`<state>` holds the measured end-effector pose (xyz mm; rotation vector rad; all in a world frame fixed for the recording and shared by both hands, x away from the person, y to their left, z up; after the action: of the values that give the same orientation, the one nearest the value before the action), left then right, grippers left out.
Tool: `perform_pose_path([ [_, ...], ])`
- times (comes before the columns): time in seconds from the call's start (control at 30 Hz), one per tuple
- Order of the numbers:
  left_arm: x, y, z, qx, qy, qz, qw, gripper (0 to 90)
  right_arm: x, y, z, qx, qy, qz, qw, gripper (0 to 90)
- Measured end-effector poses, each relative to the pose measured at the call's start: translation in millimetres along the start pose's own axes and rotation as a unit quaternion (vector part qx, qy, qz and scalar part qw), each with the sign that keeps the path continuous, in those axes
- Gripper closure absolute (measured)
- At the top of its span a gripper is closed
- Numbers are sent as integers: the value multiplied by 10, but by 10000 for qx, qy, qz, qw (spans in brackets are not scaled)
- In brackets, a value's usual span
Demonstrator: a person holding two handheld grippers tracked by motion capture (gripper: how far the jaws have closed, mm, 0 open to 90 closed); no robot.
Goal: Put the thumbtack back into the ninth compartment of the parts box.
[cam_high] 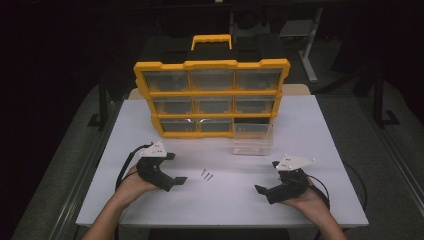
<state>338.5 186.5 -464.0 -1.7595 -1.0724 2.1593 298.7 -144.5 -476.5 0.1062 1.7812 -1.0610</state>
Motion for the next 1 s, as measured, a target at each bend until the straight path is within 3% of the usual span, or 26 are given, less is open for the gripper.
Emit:
perform_pose_path([
  [0.6, -128, 144, 8, -89, 188, -129, 9997, 19, -4, 0, -11, -30, 5, 10, 10000, 0],
  [1.0, -190, 248, 8, -18, 147, -193, 9997, 20, -7, -3, -8, -42, 10, 19, 10000, 0],
])
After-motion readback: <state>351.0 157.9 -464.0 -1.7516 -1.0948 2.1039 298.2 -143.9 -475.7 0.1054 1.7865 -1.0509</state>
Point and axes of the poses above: each handheld gripper's, and its own axes: y roughly forward along the jaws, x roughly out of its underside, z roughly to its right, the point moved 6 cm from there along y, roughly forward along the jaws, and after that the axes turned 4 degrees about y, right-handed, at the moved point
